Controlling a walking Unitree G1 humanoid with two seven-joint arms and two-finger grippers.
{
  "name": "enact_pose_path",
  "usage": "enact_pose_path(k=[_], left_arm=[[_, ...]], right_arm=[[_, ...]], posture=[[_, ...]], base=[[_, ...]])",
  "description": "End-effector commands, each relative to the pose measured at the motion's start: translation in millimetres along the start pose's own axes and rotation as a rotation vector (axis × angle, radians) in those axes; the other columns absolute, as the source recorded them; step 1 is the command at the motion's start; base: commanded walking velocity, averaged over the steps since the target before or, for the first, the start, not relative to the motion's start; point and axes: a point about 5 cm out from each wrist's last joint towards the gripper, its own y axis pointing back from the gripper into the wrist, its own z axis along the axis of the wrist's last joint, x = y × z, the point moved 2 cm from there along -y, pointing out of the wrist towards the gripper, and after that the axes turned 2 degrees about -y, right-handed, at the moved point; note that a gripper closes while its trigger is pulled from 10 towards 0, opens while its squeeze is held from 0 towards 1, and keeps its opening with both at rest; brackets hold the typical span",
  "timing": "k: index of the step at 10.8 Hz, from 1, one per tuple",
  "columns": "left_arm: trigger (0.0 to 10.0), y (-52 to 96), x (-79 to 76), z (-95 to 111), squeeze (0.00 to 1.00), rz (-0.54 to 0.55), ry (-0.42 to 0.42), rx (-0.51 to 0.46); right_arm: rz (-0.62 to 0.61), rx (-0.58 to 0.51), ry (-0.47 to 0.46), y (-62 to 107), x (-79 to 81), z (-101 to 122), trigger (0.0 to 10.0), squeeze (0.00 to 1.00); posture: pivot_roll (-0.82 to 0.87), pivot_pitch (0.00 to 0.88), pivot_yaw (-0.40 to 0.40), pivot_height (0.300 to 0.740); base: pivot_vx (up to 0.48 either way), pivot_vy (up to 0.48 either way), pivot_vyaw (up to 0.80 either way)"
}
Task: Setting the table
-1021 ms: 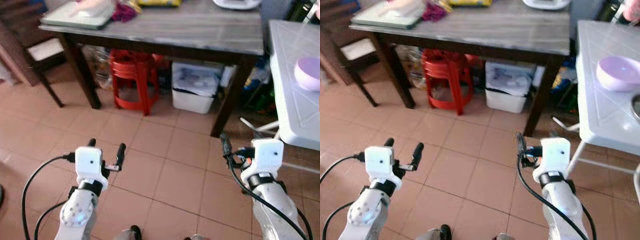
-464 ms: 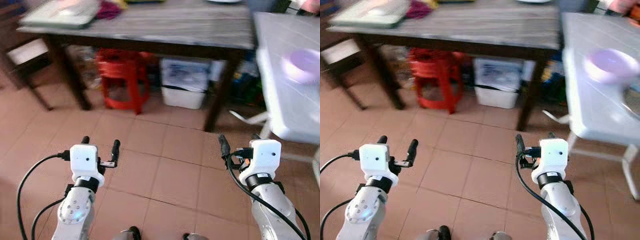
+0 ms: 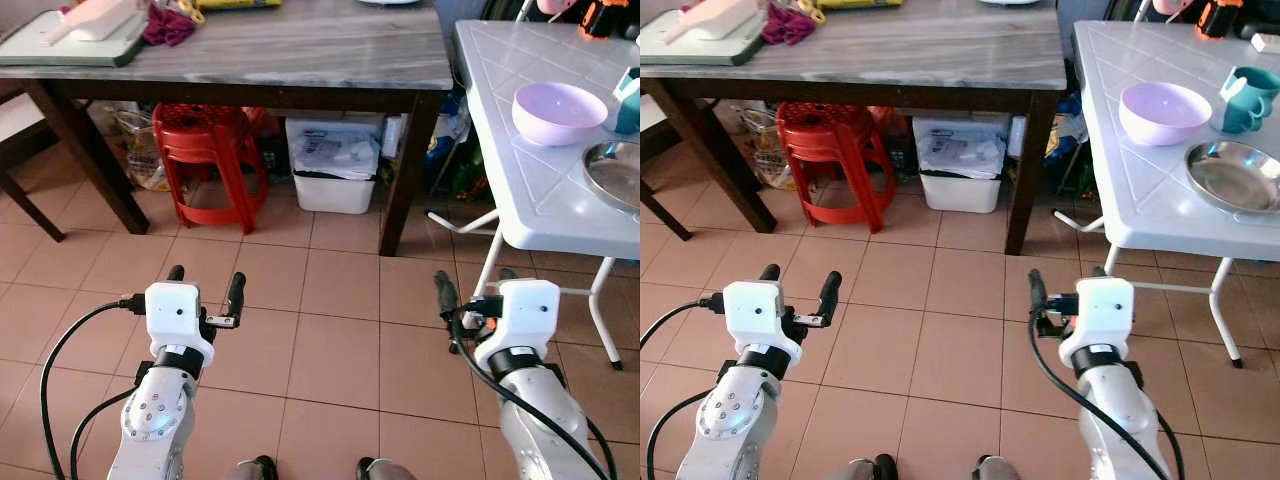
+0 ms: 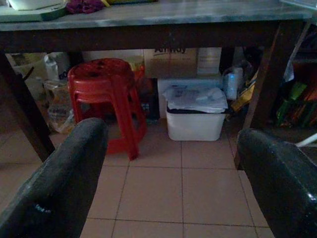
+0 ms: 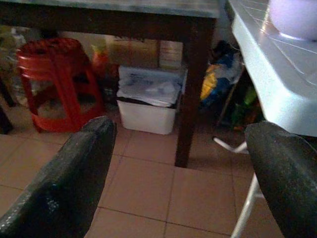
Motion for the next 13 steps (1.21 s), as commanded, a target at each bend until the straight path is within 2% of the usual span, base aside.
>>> enact_pose_path(k=[1, 4, 13], left_arm=[[10.0, 3.2, 1.6, -7.4, 0.0, 0.011, 0.003, 0.033], [10.0, 0.5, 0.7, -6.8, 0.0, 0.007, 0.008, 0.031], [10.0, -2.4, -1.0, -8.4, 0.0, -0.016, 0.004, 0.037]], right_arm=[[0.007, 0.008, -0.001, -0.6, 2.9, -1.2, 10.0, 0.0], [0.02, 0.004, -0.001, -4.6, 7.8, -1.3, 10.0, 0.0], [0.014, 0.008, -0.005, -5.8, 8.0, -3.4, 10.0, 0.0]], posture=[[-0.09, 0.197, 0.039, 0.74], [-0.09, 0.197, 0.04, 0.74], [-0.1, 0.2, 0.05, 0.74]], base=[[0.0, -0.244, 0.0], [0.0, -0.317, 0.0], [0.0, -0.342, 0.0]])
